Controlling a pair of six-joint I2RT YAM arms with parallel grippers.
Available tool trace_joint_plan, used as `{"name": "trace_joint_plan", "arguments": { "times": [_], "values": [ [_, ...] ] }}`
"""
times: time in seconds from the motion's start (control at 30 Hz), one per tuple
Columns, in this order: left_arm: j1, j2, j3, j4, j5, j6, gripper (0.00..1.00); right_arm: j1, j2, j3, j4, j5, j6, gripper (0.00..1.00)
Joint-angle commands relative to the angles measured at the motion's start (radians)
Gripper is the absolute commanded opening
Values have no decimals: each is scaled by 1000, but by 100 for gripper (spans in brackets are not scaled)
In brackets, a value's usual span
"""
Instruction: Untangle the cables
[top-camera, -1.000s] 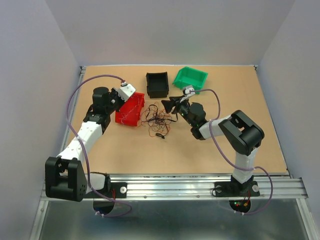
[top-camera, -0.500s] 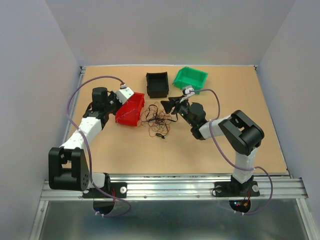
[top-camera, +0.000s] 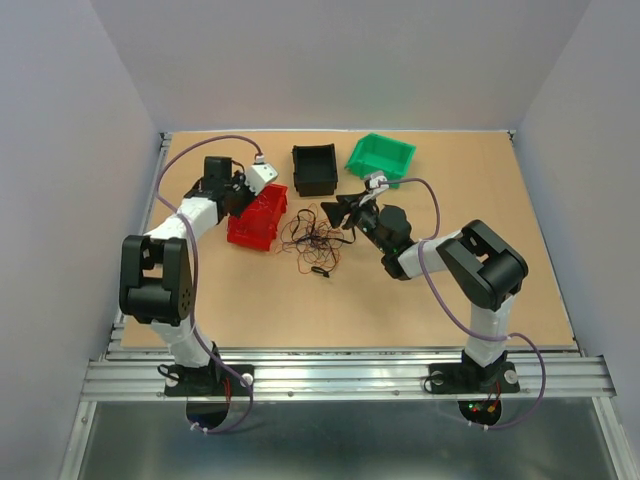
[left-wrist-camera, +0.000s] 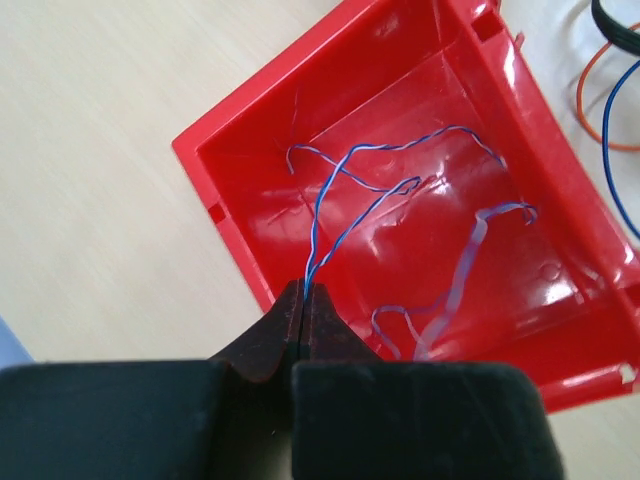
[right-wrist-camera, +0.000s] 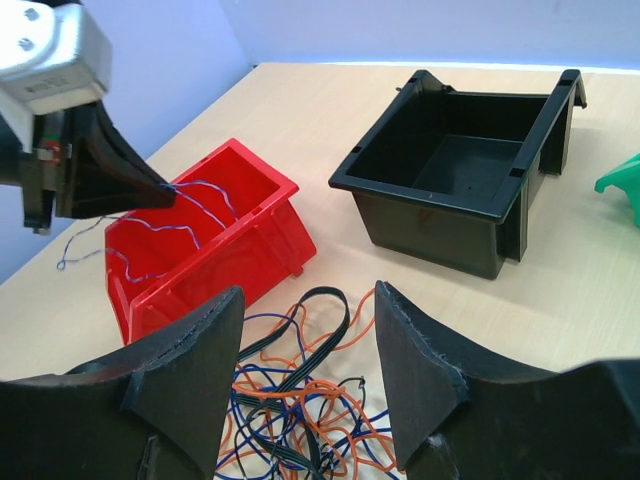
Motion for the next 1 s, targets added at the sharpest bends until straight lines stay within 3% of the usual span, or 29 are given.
{"name": "trace_joint_plan", "arguments": {
  "times": [0.0, 0.1, 0.33, 0.57, 0.97],
  "values": [
    [-49, 37, 58, -16, -74, -42, 0, -7, 9, 12, 77, -7, 6, 60],
    [-99, 82, 62, 19, -169, -73, 0, -8, 10, 15, 77, -11, 7, 60],
    [-158, 120, 58, 68, -233, -116, 0, -8, 1, 3, 75, -8, 1, 60],
    [-162, 200, 76, 162, -313, -220, 0, -8, -5, -9, 75, -8, -2, 60],
    [-164, 266, 61, 188, -358, -225, 0, -8, -17, -20, 77, -5, -2, 60]
  ]
}}
